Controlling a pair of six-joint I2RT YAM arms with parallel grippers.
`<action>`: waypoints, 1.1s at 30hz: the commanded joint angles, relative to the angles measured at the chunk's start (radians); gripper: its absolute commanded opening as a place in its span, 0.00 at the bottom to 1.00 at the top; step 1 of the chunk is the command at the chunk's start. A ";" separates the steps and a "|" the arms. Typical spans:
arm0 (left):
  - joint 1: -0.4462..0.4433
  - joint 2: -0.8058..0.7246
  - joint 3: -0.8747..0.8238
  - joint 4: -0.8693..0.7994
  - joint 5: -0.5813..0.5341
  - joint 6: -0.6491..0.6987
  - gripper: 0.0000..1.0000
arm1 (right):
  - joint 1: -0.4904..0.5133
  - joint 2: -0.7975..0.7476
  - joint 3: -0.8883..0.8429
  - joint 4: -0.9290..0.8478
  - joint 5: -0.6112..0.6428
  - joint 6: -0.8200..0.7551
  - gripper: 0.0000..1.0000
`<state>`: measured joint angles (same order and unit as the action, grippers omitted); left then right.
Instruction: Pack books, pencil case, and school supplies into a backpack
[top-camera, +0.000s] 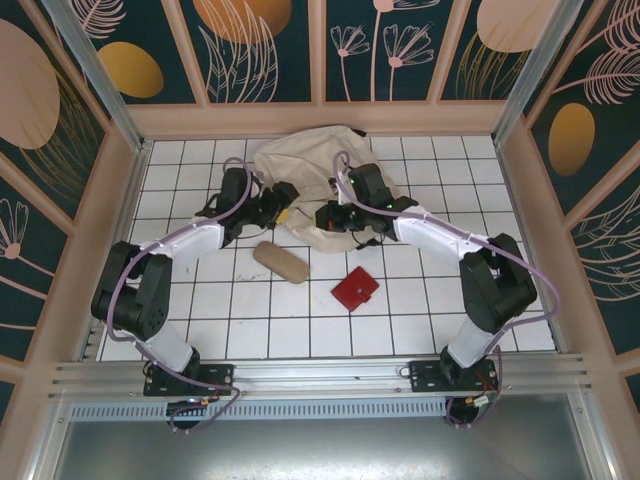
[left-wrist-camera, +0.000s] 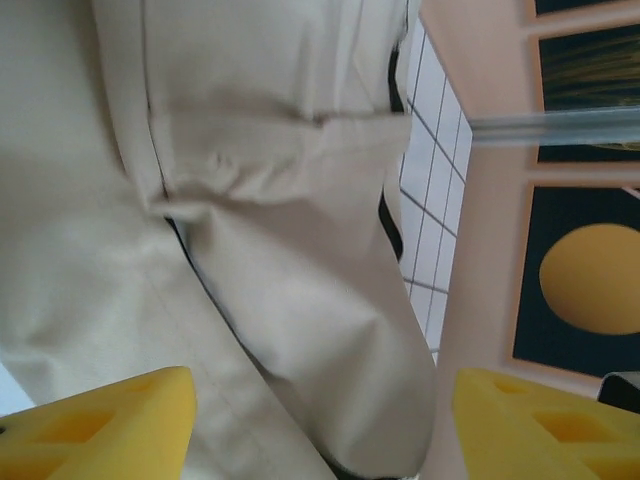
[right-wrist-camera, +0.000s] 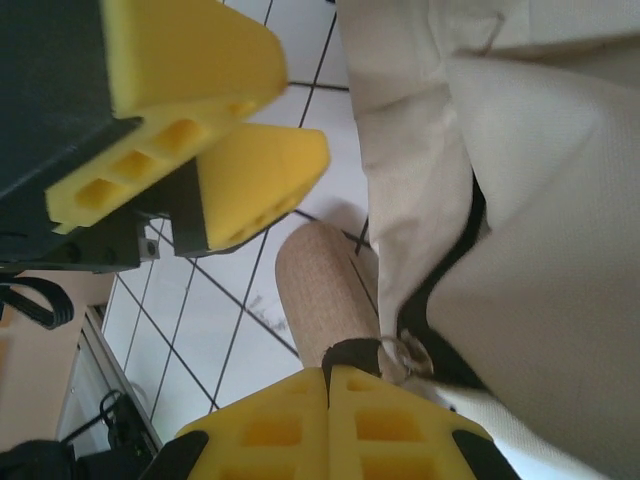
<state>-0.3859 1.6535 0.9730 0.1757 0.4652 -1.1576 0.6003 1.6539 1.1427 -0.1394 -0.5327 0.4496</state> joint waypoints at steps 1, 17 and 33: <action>-0.042 0.037 -0.023 0.044 0.039 -0.110 0.68 | 0.006 -0.097 -0.074 -0.019 -0.039 -0.030 0.00; -0.114 0.184 0.061 0.043 0.049 -0.131 0.49 | 0.006 -0.158 -0.225 0.012 -0.041 -0.041 0.00; -0.112 0.222 0.153 -0.103 -0.048 -0.017 0.00 | -0.001 -0.178 -0.217 -0.068 0.054 -0.097 0.00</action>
<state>-0.4957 1.8694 1.0859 0.1196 0.4820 -1.2167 0.5968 1.5242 0.9264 -0.1448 -0.5079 0.3897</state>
